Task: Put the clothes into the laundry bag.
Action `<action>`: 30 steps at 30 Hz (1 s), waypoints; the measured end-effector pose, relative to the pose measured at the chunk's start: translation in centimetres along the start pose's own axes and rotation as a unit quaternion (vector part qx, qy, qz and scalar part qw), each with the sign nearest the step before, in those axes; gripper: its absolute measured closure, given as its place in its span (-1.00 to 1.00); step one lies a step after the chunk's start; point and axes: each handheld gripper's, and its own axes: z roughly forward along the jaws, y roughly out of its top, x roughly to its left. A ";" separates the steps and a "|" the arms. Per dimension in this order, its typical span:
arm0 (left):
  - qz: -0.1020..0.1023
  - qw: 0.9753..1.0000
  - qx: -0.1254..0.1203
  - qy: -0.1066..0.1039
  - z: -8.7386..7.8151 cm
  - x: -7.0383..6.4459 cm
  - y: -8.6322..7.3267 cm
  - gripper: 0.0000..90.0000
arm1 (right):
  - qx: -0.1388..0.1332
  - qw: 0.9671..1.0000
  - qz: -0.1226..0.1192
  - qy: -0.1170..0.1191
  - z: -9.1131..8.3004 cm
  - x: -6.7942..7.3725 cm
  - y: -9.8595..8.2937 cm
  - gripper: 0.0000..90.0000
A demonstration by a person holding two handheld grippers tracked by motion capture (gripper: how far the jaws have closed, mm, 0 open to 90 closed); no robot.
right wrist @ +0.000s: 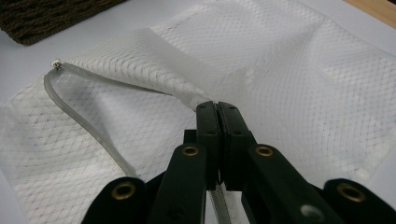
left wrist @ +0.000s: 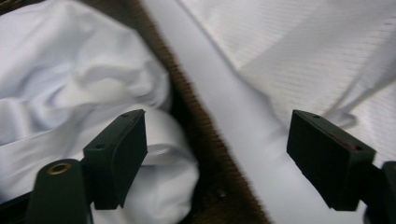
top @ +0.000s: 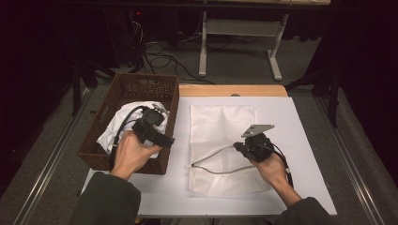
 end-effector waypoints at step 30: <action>-0.099 0.992 0.082 0.016 7.1 9.3 0.4 -1.00 | 0.010 1.000 0.018 -0.003 0.5 -0.8 -1.1 0.98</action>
